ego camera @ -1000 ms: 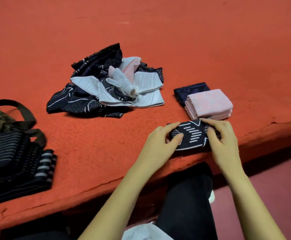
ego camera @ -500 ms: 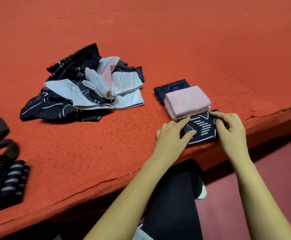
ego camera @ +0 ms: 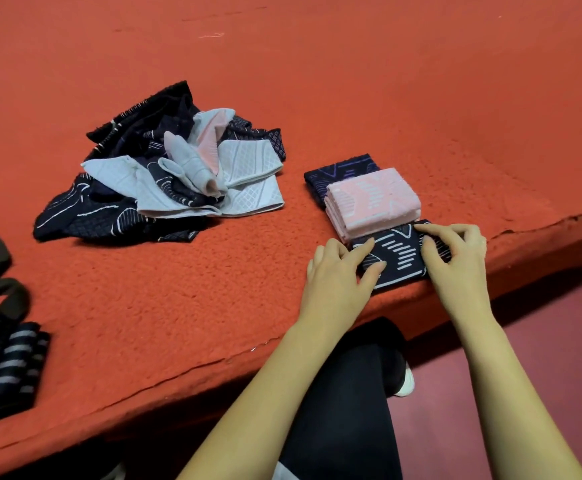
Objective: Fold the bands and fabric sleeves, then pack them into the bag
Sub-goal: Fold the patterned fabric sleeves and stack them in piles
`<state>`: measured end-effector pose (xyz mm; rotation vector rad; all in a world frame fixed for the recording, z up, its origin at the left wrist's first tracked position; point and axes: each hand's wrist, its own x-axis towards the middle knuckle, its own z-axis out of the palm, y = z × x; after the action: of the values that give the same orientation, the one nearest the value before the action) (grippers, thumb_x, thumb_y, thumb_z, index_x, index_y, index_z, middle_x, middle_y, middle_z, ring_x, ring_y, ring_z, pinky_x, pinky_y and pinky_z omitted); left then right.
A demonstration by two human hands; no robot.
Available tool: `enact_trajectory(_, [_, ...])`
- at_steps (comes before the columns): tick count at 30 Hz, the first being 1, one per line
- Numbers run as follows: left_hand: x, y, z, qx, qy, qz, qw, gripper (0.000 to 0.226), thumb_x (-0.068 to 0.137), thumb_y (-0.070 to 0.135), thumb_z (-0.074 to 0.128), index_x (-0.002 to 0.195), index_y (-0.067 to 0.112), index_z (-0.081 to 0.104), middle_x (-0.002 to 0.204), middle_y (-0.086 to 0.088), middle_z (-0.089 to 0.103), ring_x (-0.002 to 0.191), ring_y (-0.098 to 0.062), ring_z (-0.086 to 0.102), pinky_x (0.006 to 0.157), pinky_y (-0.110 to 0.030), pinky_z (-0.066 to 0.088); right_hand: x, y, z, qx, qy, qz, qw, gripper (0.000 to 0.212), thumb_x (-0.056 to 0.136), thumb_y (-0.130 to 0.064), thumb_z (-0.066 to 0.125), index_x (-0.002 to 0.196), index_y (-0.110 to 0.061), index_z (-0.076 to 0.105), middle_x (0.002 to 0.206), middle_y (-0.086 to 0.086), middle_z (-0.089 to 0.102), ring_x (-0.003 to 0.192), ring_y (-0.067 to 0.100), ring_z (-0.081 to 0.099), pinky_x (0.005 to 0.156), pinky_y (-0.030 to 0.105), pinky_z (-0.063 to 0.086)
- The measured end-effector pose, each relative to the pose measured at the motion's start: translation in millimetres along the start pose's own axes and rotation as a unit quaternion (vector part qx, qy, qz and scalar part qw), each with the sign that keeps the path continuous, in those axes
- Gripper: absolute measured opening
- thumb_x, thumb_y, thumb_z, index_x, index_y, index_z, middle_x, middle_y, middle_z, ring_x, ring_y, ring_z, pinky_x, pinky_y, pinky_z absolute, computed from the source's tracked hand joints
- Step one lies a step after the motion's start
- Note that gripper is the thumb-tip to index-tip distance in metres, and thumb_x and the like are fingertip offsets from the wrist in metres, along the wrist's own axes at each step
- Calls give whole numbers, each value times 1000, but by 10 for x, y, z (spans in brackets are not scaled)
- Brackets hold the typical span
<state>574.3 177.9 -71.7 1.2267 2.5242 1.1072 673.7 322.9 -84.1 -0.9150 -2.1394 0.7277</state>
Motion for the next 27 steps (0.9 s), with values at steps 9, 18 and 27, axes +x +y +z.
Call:
enact_trajectory(9, [33,-5,-21,26,-45,-20,998,45,93,48,49,136,35,48,107,-1,48,105,-20,40,99,-31,29,-14,13,-13,-4,-20,8,1000,23,94,-16,54,112,-23,67,105,5,41,106,22,36,88,15,22])
enact_trajectory(18, [24,-35,-371,49,-129,62,989,44,96,38,49,138,25,45,115,-4,44,108,-22,48,97,-35,38,-23,-381,-120,-203,-23,-62,977,22,84,-11,63,106,-9,66,118,21,47,107,39,42,83,49,39])
enact_trajectory(27, [8,-785,-1414,175,-90,22,980,36,96,37,46,127,20,54,115,-4,51,111,-23,51,97,-42,40,1,-1456,639,-117,-129,-243,954,29,83,-24,51,99,-6,67,98,16,56,91,38,54,77,48,48])
